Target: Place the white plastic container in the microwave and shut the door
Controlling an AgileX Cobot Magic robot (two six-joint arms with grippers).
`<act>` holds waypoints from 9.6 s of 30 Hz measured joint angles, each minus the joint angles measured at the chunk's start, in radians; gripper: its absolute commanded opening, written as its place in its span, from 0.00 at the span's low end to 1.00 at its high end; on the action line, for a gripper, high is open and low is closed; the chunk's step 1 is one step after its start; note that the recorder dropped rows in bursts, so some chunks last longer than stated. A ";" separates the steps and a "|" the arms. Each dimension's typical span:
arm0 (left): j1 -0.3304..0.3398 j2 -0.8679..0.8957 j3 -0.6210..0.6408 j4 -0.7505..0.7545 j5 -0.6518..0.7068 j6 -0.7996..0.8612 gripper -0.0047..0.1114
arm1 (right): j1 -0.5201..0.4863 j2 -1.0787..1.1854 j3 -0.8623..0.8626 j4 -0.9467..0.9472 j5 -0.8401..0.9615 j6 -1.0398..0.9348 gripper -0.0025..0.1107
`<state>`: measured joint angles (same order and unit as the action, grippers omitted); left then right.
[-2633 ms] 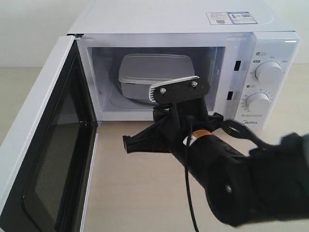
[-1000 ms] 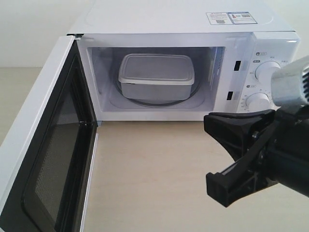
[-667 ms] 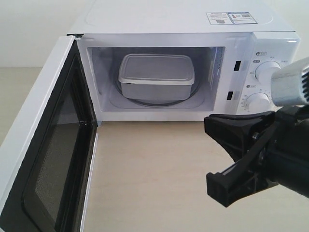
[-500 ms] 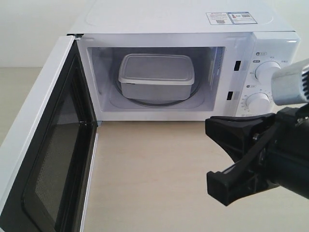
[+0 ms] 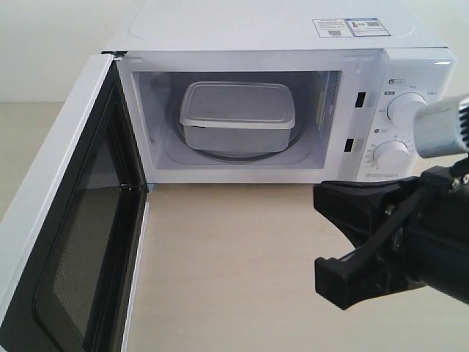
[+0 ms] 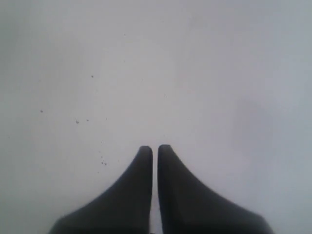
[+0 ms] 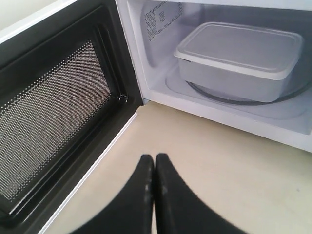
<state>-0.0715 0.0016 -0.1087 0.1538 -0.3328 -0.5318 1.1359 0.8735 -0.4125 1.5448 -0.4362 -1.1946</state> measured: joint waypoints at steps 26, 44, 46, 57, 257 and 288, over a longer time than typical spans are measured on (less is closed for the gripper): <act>0.000 0.070 -0.397 -0.003 0.743 -0.078 0.08 | 0.000 0.000 0.000 0.020 -0.008 -0.010 0.02; 0.000 0.070 -0.397 0.003 0.743 -0.031 0.08 | 0.000 -0.002 0.000 0.020 -0.008 -0.010 0.02; 0.000 0.070 -0.397 0.003 0.743 -0.031 0.08 | -0.021 -0.016 0.000 0.020 0.010 -0.010 0.02; 0.000 0.070 -0.397 0.003 0.743 -0.031 0.08 | -0.599 -0.322 0.071 0.041 0.470 -0.024 0.02; -0.265 1.268 -0.888 -0.927 1.290 1.340 0.08 | -1.017 -0.870 0.414 -1.545 0.714 1.232 0.02; -0.359 1.273 -0.888 -1.004 1.128 1.398 0.08 | -1.017 -0.870 0.414 -1.545 0.714 1.232 0.02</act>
<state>-0.4307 1.2746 -0.9963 -0.8498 0.7956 0.8662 0.1190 0.0039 0.0013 0.0000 0.2781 0.0373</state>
